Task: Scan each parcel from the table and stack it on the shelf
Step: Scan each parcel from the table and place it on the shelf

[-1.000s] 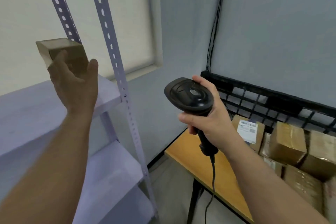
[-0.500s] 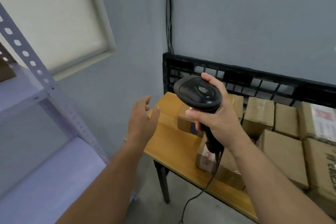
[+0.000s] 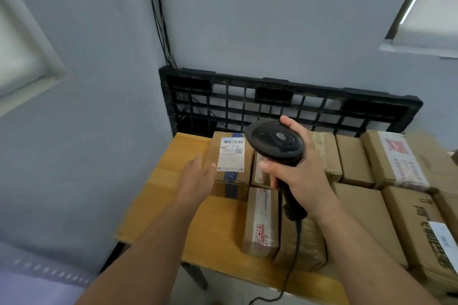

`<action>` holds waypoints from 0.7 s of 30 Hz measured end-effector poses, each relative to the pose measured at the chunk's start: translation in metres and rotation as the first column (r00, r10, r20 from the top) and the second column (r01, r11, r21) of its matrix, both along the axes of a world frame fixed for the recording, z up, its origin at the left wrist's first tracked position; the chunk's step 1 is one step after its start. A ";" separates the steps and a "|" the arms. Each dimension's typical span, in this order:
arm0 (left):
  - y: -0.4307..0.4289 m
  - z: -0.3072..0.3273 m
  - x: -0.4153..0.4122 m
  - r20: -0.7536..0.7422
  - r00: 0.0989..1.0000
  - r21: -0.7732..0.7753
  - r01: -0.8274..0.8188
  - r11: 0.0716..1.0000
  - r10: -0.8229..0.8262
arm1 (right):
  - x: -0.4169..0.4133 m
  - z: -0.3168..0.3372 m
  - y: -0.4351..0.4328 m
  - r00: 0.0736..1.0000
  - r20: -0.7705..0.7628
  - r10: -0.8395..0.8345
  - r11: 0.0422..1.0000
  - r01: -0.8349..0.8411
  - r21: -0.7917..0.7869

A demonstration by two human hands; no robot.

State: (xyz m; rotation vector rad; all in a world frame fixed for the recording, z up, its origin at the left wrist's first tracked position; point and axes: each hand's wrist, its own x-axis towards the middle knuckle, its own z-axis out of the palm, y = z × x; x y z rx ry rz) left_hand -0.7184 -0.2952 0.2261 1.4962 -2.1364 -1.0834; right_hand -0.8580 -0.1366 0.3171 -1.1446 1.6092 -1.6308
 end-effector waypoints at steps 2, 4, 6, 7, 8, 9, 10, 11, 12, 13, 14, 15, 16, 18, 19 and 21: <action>-0.013 -0.006 -0.006 0.028 0.999 0.027 0.027 0.999 -0.027 | -0.003 -0.006 -0.011 0.999 0.016 -0.033 0.999 0.032 0.024; -0.026 -0.013 -0.012 0.054 0.998 0.081 0.039 0.996 -0.044 | -0.007 -0.014 -0.021 0.998 0.019 -0.061 0.997 0.060 0.055; -0.039 -0.021 -0.019 0.080 0.995 0.143 0.044 0.989 -0.056 | -0.010 -0.020 -0.029 0.996 0.018 -0.084 0.994 0.082 0.078; -0.045 -0.025 -0.022 0.089 0.994 0.181 0.044 0.982 -0.061 | -0.012 -0.024 -0.033 0.995 0.023 -0.095 0.992 0.093 0.085; -0.051 -0.029 -0.025 0.090 0.994 0.221 0.042 0.974 -0.063 | -0.014 -0.027 -0.036 0.994 0.030 -0.108 0.990 0.104 0.094; -0.056 -0.032 -0.028 0.088 0.995 0.277 0.029 0.960 -0.056 | -0.016 -0.030 -0.040 0.992 0.036 -0.120 0.988 0.116 0.104; -0.061 -0.036 -0.030 0.083 0.996 0.327 0.016 0.945 -0.045 | -0.018 -0.034 -0.043 0.990 0.041 -0.132 0.986 0.126 0.112; -0.065 -0.039 -0.032 0.075 0.997 0.379 0.001 0.925 -0.032 | -0.019 -0.037 -0.046 0.989 0.043 -0.141 0.984 0.135 0.117; -0.068 -0.043 -0.033 0.065 0.998 0.424 -0.010 0.906 -0.020 | -0.021 -0.040 -0.048 0.987 0.047 -0.152 0.982 0.146 0.121; -0.071 -0.045 -0.034 0.043 0.999 0.468 -0.018 0.884 -0.002 | -0.022 -0.042 -0.050 0.985 0.055 -0.166 0.980 0.158 0.125; -0.073 -0.047 -0.034 0.010 1.000 0.500 -0.019 0.866 0.016 | -0.023 -0.045 -0.051 0.982 0.064 -0.178 0.977 0.169 0.129; -0.074 -0.048 -0.033 -0.027 0.999 0.525 -0.011 0.851 0.030 | -0.024 -0.046 -0.052 0.980 0.070 -0.187 0.975 0.177 0.133; -0.076 -0.049 -0.033 -0.068 0.997 0.539 0.003 0.842 0.040 | -0.025 -0.048 -0.053 0.979 0.071 -0.193 0.974 0.182 0.135; -0.078 -0.050 -0.030 -0.147 0.988 0.555 0.035 0.831 0.057 | -0.025 -0.048 -0.055 0.978 0.067 -0.197 0.974 0.188 0.126; -0.079 -0.050 -0.028 -0.173 0.983 0.563 0.046 0.825 0.063 | -0.025 -0.049 -0.056 0.978 0.062 -0.200 0.975 0.192 0.116; -0.081 -0.050 -0.026 -0.204 0.977 0.567 0.070 0.821 0.057 | -0.024 -0.049 -0.058 0.976 0.057 -0.211 0.973 0.204 0.107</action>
